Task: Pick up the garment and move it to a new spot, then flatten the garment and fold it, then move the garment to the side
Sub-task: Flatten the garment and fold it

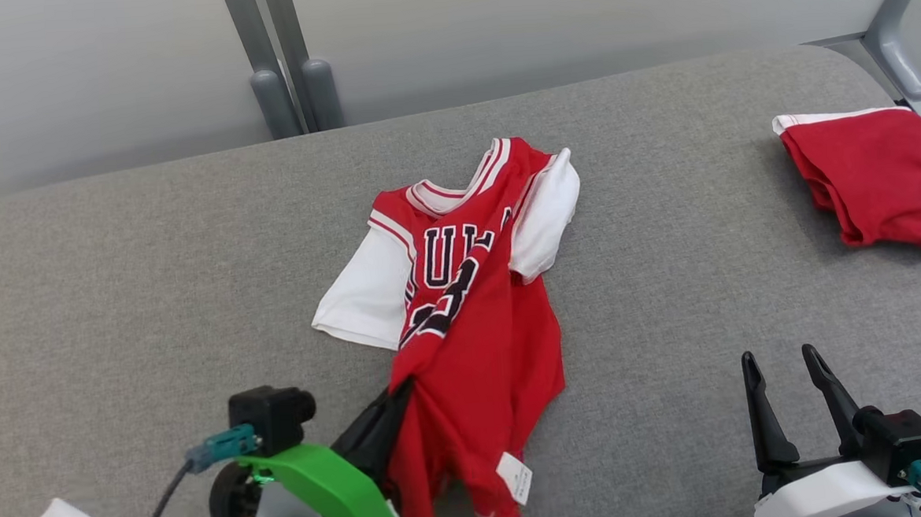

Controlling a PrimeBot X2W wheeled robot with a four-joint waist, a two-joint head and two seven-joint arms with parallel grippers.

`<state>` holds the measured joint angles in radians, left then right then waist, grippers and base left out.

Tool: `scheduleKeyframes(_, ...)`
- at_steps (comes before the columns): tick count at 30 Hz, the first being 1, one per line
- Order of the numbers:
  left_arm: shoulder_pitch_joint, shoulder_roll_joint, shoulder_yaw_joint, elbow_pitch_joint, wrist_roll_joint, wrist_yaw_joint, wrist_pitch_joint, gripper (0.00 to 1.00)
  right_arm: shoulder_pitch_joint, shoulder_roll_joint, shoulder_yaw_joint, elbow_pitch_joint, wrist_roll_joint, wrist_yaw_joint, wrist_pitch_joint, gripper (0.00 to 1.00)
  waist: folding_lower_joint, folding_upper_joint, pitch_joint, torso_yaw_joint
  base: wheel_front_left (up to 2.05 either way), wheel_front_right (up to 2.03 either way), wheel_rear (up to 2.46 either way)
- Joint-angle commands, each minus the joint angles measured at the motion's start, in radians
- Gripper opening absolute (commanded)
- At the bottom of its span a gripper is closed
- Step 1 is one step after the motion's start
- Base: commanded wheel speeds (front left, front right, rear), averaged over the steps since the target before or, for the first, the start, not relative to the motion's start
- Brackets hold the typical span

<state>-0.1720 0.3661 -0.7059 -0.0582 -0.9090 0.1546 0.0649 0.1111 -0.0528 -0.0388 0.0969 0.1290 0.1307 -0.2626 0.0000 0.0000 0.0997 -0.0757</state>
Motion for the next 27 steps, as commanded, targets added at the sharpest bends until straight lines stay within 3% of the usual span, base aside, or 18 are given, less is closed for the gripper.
scheduleKeyframes(1,0.014,0.040,0.028,-0.011,-0.010,0.013,0.008,0.00,0.005,-0.001,0.002,0.000,0.003,0.000,-0.003,1.00,0.0000,0.0000,0.001,0.001,0.00,0.00,0.00)
scheduleKeyframes(6,-0.021,0.116,0.084,0.054,-0.053,0.008,0.060,0.00,-0.002,-0.003,0.006,-0.001,0.005,0.000,-0.003,1.00,0.0000,0.0000,0.011,0.007,0.00,0.00,0.00)
scheduleKeyframes(11,-0.127,0.154,0.121,0.240,-0.041,-0.020,0.074,0.00,-0.016,-0.012,0.010,-0.001,0.002,0.000,-0.003,1.00,0.0000,0.0000,0.020,0.007,0.00,0.00,0.00)
scheduleKeyframes(12,-0.146,0.155,0.127,0.275,-0.036,-0.022,0.069,0.07,-0.017,-0.014,0.010,-0.001,0.002,0.000,-0.003,1.00,0.0000,0.0000,0.020,0.007,0.00,0.00,0.00)
scheduleKeyframes(13,-0.171,0.156,0.138,0.318,-0.023,-0.015,0.051,0.39,-0.017,-0.015,0.010,-0.001,0.001,0.000,-0.003,1.00,0.0000,0.0000,0.021,0.007,0.00,0.00,0.00)
scheduleKeyframes(14,-0.189,0.157,0.145,0.353,-0.010,-0.007,0.034,1.00,-0.017,-0.015,0.011,0.000,0.001,0.000,-0.003,1.00,0.0000,0.0000,0.021,0.007,0.00,0.00,0.00)
scheduleKeyframes(21,-0.173,0.155,0.185,0.489,0.031,0.074,-0.085,1.00,0.010,-0.012,0.007,0.001,0.003,0.000,-0.003,1.00,0.0000,0.0000,0.008,0.005,0.00,0.00,0.00)
scheduleKeyframes(23,-0.132,0.155,0.198,0.461,0.033,0.115,-0.113,1.00,0.016,-0.011,0.001,-0.005,0.005,0.000,-0.003,1.00,0.0000,0.0000,0.006,0.009,0.00,0.00,0.00)
scheduleKeyframes(27,-0.029,0.089,0.192,0.320,0.002,0.171,-0.135,1.00,0.034,-0.010,-0.015,-0.011,0.006,0.000,-0.003,1.00,0.0000,0.0000,0.003,0.033,0.00,0.00,0.00)
